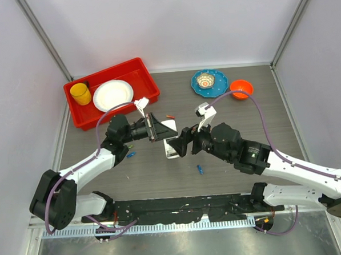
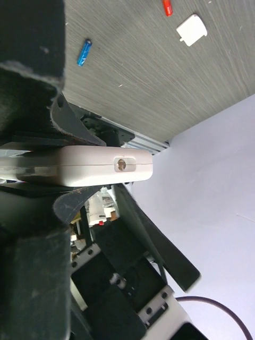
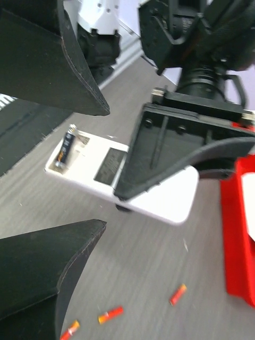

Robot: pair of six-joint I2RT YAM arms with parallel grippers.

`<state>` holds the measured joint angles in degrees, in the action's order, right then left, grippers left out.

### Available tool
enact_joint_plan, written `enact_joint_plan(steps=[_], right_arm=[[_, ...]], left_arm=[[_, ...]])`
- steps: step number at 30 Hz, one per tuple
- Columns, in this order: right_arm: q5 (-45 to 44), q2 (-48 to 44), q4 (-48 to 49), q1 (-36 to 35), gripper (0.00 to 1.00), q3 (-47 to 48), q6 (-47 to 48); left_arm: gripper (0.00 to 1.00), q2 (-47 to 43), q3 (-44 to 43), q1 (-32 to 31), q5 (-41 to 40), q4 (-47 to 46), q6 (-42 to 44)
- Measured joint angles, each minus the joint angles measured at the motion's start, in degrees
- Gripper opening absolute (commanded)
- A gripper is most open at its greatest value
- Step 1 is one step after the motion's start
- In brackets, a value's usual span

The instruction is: Load the batteries into the remote control

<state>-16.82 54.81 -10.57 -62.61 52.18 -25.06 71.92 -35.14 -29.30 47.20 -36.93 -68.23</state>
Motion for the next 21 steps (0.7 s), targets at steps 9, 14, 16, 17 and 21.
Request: enact_joint_plan(steps=[9, 14, 16, 17, 21], right_arm=[[11.9, 3.5, -3.2, 0.1, 0.85, 0.0, -4.0], [13.5, 3.5, -3.9, 0.2, 0.86, 0.0, -4.1], [13.7, 3.5, -4.3, 0.2, 0.85, 0.0, -4.1], [13.8, 3.5, -4.5, 0.2, 0.86, 0.0, -4.1], [13.9, 3.5, -4.7, 0.2, 0.86, 0.0, -4.0]], left_arm=[[0.0, 0.0, 0.1, 0.0, -1.2, -3.6, -0.8], [0.0, 0.0, 0.1, 0.0, -1.2, -3.6, -0.9], [0.0, 0.0, 0.1, 0.0, -1.2, -3.6, -0.9], [0.0, 0.0, 0.1, 0.0, -1.2, -3.6, -0.9], [0.0, 0.0, 0.1, 0.0, -1.4, -3.6, -1.2]])
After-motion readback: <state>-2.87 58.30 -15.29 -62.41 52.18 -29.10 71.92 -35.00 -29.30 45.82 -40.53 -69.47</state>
